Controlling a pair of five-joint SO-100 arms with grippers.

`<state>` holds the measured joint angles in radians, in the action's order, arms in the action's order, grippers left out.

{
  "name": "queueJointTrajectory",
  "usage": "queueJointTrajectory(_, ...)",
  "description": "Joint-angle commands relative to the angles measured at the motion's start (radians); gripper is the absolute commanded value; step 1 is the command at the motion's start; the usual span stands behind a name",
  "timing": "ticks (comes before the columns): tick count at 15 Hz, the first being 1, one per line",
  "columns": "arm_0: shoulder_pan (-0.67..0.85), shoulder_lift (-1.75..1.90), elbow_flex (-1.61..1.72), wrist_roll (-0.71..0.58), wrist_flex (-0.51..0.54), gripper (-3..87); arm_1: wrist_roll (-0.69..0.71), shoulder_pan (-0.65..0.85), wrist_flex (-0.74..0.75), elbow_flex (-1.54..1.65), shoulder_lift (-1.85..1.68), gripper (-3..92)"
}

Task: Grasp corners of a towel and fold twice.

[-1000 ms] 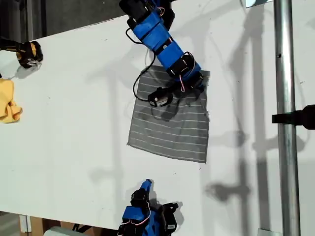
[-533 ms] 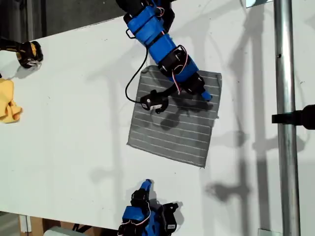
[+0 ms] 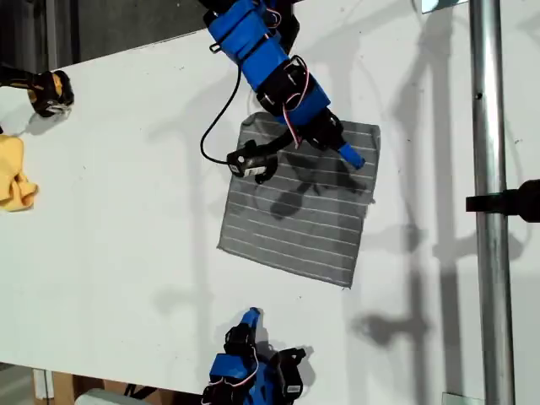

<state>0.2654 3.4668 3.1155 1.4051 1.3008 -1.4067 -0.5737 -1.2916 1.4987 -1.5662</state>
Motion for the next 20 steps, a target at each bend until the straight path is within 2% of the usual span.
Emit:
queueJointTrajectory(1,-0.002,0.008,0.003,-0.005,-0.017,-1.5,-0.031,-0.029,-0.046,-0.037,-0.077,36.0)
queueJointTrajectory(5,0.0,0.008,0.003,-0.003,-0.017,-1.5,-0.109,-0.089,-0.078,0.003,-0.011,35.7)
queueJointTrajectory(20,-0.002,0.008,0.003,0.005,-0.012,-1.5,-0.186,-0.169,0.049,-0.006,0.379,35.6)
